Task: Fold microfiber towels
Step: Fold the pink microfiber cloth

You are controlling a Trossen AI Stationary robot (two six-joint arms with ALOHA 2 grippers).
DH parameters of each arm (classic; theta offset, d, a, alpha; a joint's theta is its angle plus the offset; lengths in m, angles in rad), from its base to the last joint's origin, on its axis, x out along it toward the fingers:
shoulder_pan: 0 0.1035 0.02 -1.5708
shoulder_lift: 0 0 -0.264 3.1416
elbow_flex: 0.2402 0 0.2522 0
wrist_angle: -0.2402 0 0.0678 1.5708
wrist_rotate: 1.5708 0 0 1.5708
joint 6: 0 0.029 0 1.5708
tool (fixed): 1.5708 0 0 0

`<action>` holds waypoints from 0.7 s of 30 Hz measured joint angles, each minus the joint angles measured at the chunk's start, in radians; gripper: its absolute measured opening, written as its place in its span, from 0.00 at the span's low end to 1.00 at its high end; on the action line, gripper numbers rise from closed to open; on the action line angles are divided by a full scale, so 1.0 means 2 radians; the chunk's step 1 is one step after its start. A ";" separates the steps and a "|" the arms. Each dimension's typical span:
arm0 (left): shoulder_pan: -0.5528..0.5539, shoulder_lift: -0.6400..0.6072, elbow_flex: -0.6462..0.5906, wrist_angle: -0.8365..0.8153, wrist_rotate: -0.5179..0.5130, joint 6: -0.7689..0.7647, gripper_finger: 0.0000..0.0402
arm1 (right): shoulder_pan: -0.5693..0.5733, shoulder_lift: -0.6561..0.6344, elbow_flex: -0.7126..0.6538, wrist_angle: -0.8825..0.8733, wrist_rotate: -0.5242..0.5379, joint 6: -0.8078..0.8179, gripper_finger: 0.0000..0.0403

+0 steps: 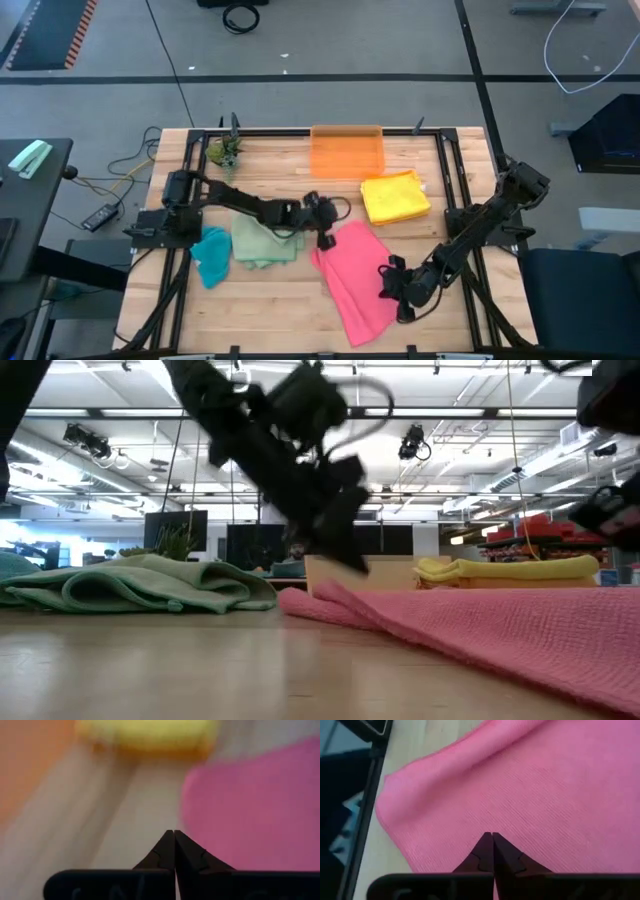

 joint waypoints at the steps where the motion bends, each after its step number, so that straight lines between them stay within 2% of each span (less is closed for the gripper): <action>1: -0.007 -0.009 0.009 0.002 0.028 0.020 0.02 | 0.001 0.000 0.009 -0.018 0.011 -0.007 0.00; 5: -0.052 -0.035 0.019 -0.013 0.152 0.084 0.02 | -0.009 0.000 0.024 -0.077 0.047 -0.014 0.00; 7: -0.082 -0.035 0.019 -0.014 0.184 0.095 0.01 | -0.021 0.000 0.017 -0.076 0.048 -0.019 0.00; 9: -0.114 -0.025 0.019 -0.010 0.190 0.116 0.01 | -0.033 0.000 0.010 -0.074 0.049 -0.022 0.00; 11: -0.142 -0.009 0.019 -0.017 0.179 0.149 0.04 | -0.049 0.000 0.003 -0.073 0.048 -0.029 0.00; 12: -0.154 0.000 0.018 -0.020 0.156 0.162 0.05 | -0.057 0.000 -0.001 -0.066 0.049 -0.034 0.00; 14: -0.172 0.012 0.017 -0.018 0.076 0.164 0.08 | -0.075 0.000 -0.005 -0.045 0.050 -0.045 0.00; 16: -0.175 0.018 0.018 -0.011 0.022 0.163 0.09 | -0.093 0.000 -0.006 -0.030 0.051 -0.056 0.00; 21: -0.154 0.031 0.018 -0.015 0.014 0.144 0.03 | -0.141 0.000 -0.006 -0.020 0.087 -0.062 0.00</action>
